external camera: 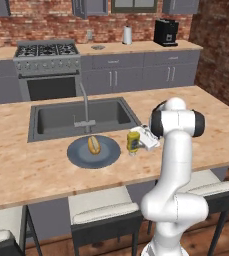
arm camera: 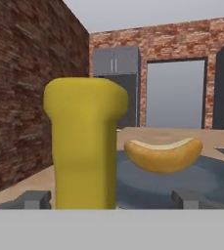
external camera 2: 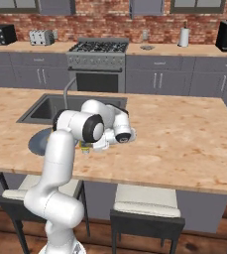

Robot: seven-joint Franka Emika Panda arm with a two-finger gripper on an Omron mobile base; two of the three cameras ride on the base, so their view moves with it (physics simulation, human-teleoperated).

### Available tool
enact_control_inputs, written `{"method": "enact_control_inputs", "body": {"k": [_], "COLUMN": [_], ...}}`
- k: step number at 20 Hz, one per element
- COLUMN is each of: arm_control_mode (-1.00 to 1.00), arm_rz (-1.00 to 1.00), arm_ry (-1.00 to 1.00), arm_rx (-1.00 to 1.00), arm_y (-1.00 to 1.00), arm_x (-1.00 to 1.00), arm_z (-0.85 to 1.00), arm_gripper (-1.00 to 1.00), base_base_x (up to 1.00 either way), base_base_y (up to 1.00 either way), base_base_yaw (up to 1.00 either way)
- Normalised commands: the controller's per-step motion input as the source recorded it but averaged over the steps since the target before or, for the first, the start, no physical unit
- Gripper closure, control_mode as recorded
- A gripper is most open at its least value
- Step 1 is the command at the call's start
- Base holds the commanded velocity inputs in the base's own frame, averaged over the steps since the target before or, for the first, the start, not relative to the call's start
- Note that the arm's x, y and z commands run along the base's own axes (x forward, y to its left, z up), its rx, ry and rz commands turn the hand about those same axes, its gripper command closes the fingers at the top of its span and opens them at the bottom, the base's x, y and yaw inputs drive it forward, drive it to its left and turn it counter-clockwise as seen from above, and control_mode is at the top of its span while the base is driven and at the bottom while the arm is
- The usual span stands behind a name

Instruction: Move the hot dog bun to the plate on the dining table and place the condiment next to that plate. Then navigate to the fridge and take the sausage and place it on the plate as well.

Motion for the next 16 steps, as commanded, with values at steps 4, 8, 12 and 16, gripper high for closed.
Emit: {"method": "enact_control_inputs", "body": {"k": [4, 8, 12, 16], "arm_control_mode": [-1.00, -1.00, -1.00, -1.00], "arm_rz": [0.00, -0.03, -0.03, -0.01], "arm_ry": [0.02, 0.01, 0.00, -0.02], "arm_rx": [0.05, 0.08, 0.08, 0.06], "arm_y": [-0.18, -0.37, -0.42, -0.40], "arm_x": [0.18, 0.04, 0.00, -0.02], "arm_z": [0.04, 0.13, 0.23, 0.36], "arm_gripper": [-1.00, -1.00, -1.00, -1.00], "base_base_x": [0.00, 0.00, 0.00, 0.00], "base_base_y": [0.00, 0.00, 0.00, 0.00], "base_base_yaw": [0.00, 0.00, 0.00, 0.00]}}
